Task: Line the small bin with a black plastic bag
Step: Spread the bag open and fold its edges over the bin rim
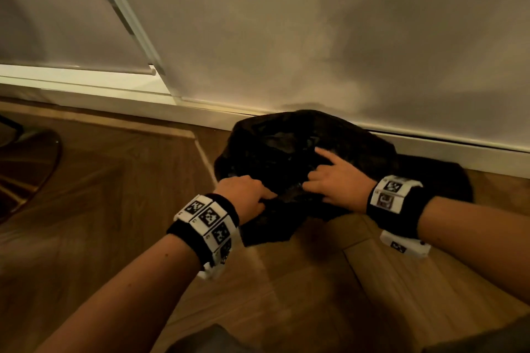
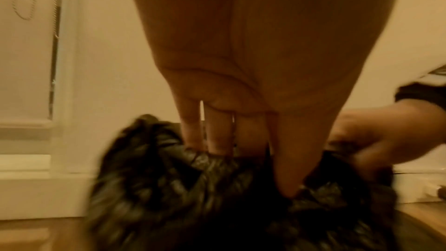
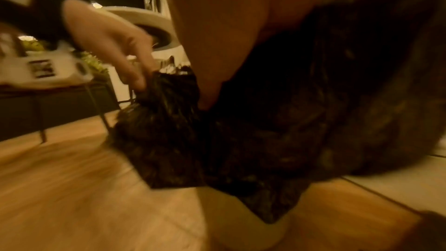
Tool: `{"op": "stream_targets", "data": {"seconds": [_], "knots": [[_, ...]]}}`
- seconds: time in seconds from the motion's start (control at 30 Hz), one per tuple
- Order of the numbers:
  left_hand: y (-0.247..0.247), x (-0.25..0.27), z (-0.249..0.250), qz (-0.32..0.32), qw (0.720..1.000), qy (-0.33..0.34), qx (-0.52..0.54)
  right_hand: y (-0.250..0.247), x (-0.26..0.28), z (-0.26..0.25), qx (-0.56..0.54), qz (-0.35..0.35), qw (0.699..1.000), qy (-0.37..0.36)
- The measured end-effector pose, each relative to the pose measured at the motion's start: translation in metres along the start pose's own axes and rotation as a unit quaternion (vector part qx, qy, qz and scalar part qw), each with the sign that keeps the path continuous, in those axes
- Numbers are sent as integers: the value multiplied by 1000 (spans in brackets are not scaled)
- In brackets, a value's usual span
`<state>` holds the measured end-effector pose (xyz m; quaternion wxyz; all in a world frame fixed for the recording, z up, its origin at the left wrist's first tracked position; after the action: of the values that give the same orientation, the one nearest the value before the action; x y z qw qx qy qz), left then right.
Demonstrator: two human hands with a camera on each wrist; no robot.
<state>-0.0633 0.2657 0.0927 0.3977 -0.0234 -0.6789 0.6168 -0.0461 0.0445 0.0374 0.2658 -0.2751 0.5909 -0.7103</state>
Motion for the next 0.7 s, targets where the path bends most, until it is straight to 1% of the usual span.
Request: {"op": "stream_targets", "data": {"seconds": [0.1,0.2,0.27,0.37,0.43,0.5,0.53,0.57,0.6,0.67,0.7], "knots": [[-5,1,-6,-20,1000,-9,19,4,-3,-23,-31,14,999,9],[-6,-8,12,-19,997,5,80,1,-6,-24,-74,23,996,39],[-1,-17,21,-1,997,7,72,-1,-4,-15,-76,31,996,46],[6,-22,14,-19,999,-1,35,7,8,6,-47,4,997,61],[10,-22,1,-27,999,-7,27,11,21,22,-41,-23,992,121],[12,-22,-12,-16,999,-5,49,15,33,31,-53,-39,980,189],[15,-22,-17,-9,998,3,67,15,38,30,-63,-44,976,204],[17,-23,-21,-7,996,21,81,14,40,28,-60,-33,977,200],[19,-22,-23,-16,995,46,87,12,40,25,-45,-14,983,179],[23,-21,-30,-41,991,95,79,11,35,22,-8,22,994,105],[26,-20,-35,-43,990,108,76,13,31,21,5,39,997,68]]}}
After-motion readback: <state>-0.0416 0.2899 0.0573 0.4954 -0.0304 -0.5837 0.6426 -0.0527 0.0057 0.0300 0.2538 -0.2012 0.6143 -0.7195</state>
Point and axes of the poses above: each hand's wrist, its own x-axis away from the middle knuckle, its own y-axis out of the palm, z = x × y, the point moved 1 cm from there along -x, towards the middle knuckle, and after that the axes turned 7 degrees about y, right-handed, at the moved point
